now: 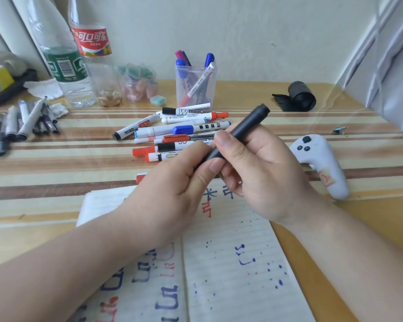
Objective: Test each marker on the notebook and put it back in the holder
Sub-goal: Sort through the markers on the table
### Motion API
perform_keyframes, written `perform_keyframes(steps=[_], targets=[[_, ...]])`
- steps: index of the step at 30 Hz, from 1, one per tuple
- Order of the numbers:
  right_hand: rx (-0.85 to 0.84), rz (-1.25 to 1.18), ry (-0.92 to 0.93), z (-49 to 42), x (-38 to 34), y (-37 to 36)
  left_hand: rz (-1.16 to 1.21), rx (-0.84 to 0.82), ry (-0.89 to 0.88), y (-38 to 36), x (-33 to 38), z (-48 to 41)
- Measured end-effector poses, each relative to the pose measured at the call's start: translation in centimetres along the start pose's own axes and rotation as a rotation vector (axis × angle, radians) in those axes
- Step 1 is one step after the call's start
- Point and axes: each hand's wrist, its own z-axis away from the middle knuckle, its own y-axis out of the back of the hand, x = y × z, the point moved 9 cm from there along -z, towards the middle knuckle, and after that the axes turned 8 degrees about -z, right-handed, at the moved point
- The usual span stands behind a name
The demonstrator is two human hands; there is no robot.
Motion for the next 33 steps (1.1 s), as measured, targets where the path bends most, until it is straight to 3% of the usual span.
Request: perform_keyframes(steps=[5, 11, 13, 15, 18, 21, 24, 28, 33], targets=[[0.053, 0.011, 0.108, -0.1, -0.6, 0.8, 0.209, -0.055, 0.061, -0.5, -0.9, 0.1], [0.469, -0.097, 0.263, -0.3, -3.0, 7.3, 0.478, -0.033, 0.225, -0.5, -3.1, 0.1], [0.521, -0.075, 0.220, -0.5, -3.3, 8.7, 0.465, -0.037, 0.233, -0.4, -3.4, 0.1], [0.459, 0.050, 0.068, -0.8, -3.3, 8.6, 0.442, -0.061, 0.242, -0.6, -3.6, 0.2], [0.147, 0.259, -0.230, -0.7, -2.4, 5.6, 0.451, -0.099, 0.296, -1.2, -4.0, 0.2], [-0.072, 0.332, -0.389, 0.4, -0.9, 3.1, 0.408, -0.141, 0.308, -1.8, -4.4, 0.1], [-0.129, 0.311, -0.447, 1.3, 1.2, 2.6, 0.378, -0.140, 0.328, -1.8, -4.7, 0.0], [-0.090, 0.110, -0.450, 1.4, 3.7, 3.1, 0.401, -0.090, 0.346, -1.4, -5.0, -0.1], [-0.111, 0.134, -0.376, 1.0, 4.5, 3.4, 0.436, -0.045, 0.338, -1.5, -5.6, -0.4]])
